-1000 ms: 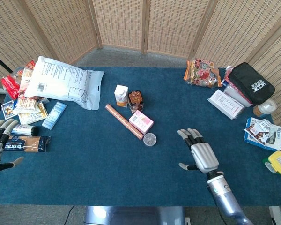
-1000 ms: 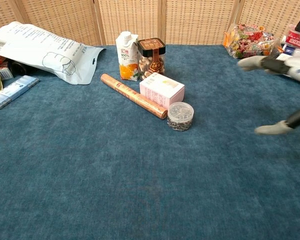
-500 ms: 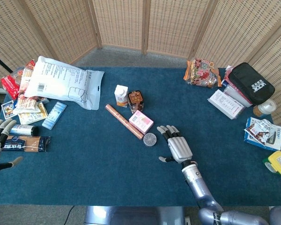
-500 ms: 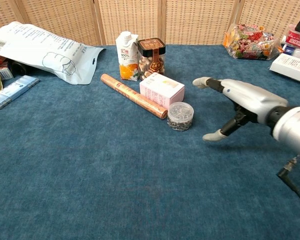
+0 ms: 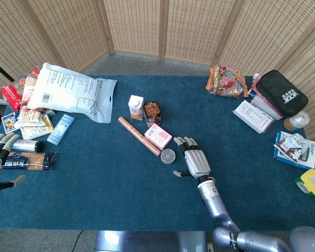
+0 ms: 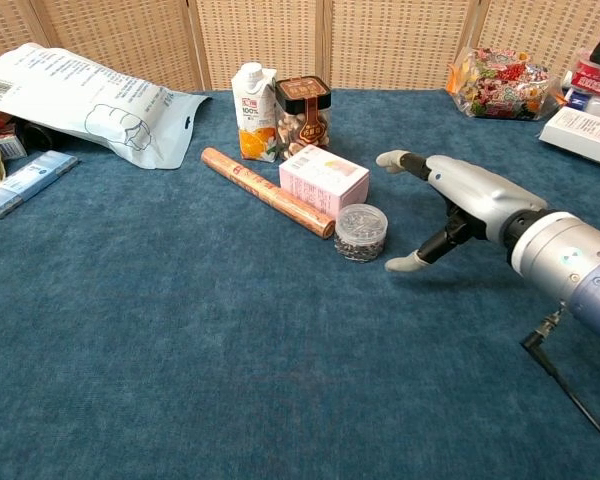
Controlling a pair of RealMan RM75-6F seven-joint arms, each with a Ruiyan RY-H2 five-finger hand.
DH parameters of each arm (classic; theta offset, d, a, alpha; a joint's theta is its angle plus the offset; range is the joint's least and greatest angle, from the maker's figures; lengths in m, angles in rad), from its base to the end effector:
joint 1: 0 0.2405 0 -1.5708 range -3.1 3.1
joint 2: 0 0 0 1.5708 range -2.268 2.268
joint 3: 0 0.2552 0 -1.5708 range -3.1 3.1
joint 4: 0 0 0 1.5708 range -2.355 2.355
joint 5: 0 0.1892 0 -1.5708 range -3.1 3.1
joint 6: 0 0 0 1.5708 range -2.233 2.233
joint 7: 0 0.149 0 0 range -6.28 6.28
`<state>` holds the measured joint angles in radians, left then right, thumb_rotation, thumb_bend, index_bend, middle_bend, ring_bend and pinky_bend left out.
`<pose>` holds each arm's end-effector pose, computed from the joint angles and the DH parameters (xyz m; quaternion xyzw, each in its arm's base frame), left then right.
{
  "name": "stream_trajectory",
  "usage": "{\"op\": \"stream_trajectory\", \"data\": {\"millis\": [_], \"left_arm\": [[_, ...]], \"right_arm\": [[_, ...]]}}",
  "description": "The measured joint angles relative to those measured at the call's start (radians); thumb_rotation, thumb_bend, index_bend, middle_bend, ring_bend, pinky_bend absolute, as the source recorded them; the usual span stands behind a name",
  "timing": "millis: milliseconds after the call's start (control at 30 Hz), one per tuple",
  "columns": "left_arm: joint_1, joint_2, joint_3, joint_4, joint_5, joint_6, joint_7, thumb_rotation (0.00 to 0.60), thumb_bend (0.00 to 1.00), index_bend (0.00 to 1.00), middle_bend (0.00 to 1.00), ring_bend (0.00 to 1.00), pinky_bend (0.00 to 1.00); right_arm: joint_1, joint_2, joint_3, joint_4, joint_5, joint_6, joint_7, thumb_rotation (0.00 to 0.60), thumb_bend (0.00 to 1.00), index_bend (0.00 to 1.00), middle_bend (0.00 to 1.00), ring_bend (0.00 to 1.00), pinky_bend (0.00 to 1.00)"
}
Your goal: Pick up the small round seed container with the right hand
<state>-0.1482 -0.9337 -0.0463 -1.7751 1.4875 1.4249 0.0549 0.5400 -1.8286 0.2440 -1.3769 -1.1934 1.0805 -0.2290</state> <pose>-0.2741 0.1991 0.2117 -0.6306 -0.3643 -0.3659 0.5795 -0.1555 -0.3005 -0.0509 0.6311 -0.4956 0.4420 0.4010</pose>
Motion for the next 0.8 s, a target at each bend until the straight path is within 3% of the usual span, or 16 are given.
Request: {"op": "stream_trajectory", "data": {"millis": [433, 700, 800], "left_arm": [[-0.003, -0.002, -0.001, 0.004, -0.004, -0.007, -0.003, 0.6, 0.0, 0.0, 0.0, 0.0, 0.0], [-0.004, -0.004, -0.003, 0.008, -0.008, -0.009, -0.005, 0.6, 0.0, 0.0, 0.0, 0.0, 0.0], [-0.005, -0.005, -0.002, 0.009, -0.008, -0.011, -0.005, 0.6, 0.0, 0.0, 0.0, 0.0, 0.0]], "right_arm": [[0.018, -0.097, 0.032, 0.054, 0.064, 0.038, -0.033, 0.6, 0.0, 0.0, 0.03, 0.0, 0.0], [0.023, -0.169, 0.044, 0.111, 0.068, 0.081, -0.02, 0.6, 0.0, 0.0, 0.4, 0.27, 0.0], [0.024, -0.204, 0.05, 0.133, 0.06, 0.11, -0.011, 0.6, 0.0, 0.0, 0.45, 0.32, 0.0]]}}
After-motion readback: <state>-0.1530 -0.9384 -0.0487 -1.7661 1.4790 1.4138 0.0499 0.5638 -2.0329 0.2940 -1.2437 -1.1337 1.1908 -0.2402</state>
